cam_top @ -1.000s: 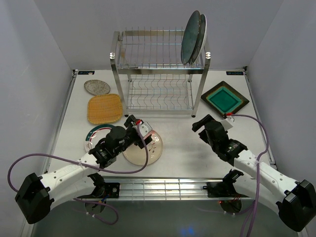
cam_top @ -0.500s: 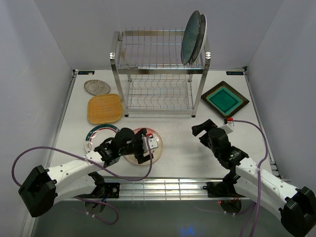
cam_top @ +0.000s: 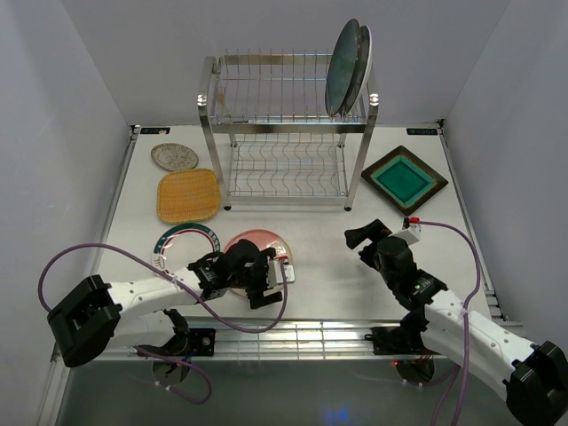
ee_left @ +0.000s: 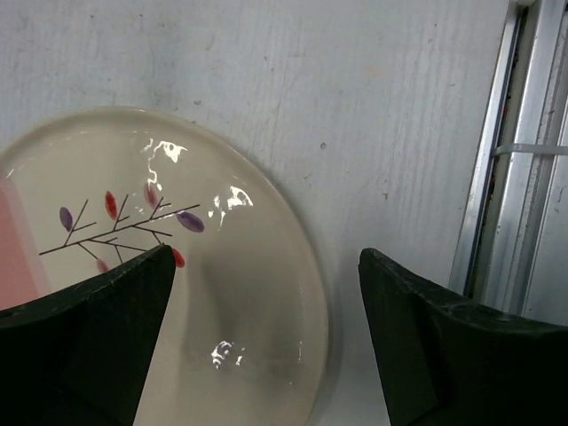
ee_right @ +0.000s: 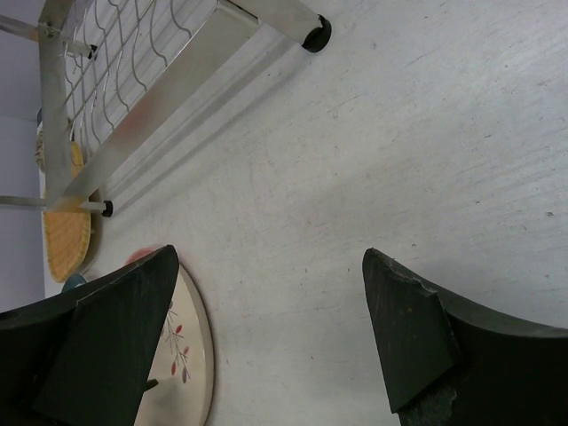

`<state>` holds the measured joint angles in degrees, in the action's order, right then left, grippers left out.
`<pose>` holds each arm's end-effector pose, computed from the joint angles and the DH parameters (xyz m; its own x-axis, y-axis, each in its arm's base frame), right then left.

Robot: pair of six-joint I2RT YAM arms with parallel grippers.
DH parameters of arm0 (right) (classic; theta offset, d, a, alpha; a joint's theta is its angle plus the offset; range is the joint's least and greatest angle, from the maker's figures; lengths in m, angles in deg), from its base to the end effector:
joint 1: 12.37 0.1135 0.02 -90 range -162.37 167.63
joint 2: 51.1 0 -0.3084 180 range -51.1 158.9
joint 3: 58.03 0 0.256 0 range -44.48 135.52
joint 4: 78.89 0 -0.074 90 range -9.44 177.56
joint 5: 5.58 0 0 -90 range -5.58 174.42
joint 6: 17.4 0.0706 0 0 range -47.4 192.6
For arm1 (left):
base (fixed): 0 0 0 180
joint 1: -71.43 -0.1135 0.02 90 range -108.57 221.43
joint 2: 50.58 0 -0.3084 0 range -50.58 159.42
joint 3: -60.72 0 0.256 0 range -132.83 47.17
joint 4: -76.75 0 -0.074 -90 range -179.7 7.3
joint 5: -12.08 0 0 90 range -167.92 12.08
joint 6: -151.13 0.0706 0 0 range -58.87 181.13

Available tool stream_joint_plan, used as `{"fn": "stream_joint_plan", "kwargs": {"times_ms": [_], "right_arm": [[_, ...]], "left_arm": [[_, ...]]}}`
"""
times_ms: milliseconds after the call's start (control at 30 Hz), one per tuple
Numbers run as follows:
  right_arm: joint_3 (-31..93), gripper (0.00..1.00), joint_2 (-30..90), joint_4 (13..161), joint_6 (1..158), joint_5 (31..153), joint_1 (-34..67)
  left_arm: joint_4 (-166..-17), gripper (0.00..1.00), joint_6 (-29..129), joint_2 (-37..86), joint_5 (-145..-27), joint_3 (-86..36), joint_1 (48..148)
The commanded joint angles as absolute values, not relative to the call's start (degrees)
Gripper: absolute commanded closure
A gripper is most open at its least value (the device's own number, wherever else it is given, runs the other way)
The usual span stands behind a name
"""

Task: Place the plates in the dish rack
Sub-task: Pick up the plate at the center of the board.

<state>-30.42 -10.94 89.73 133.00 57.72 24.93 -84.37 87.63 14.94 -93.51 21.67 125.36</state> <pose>0.1461 0.0714 0.2012 -0.3460 0.7129 -0.6100 0.1745 0.6877 0.7047 0.1149 -0.1899 0.1790 0.0222 0.6995 -0.7142 0.9832 0.1143 0.1425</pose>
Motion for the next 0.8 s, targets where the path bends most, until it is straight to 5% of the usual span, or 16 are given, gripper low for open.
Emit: {"fn": "stream_joint_plan", "kwargs": {"times_ms": [0, 533, 767], "right_arm": [[-30.60, 0.10, -11.81, 92.75, 132.45, 59.19, 24.98], [-34.37, 0.10, -20.69, 90.02, 130.26, 56.03, 24.98], [-33.67, 0.10, -18.94, 89.93, 129.29, 55.76, 25.07]], "left_arm": [[-84.42, 0.06, 87.41, 17.88, -91.11, 19.48, 126.70], [-91.98, 0.36, 89.69, 26.06, -81.78, 21.77, 129.08], [-91.10, 0.65, 90.22, 24.48, -85.03, 21.42, 129.17]]}}
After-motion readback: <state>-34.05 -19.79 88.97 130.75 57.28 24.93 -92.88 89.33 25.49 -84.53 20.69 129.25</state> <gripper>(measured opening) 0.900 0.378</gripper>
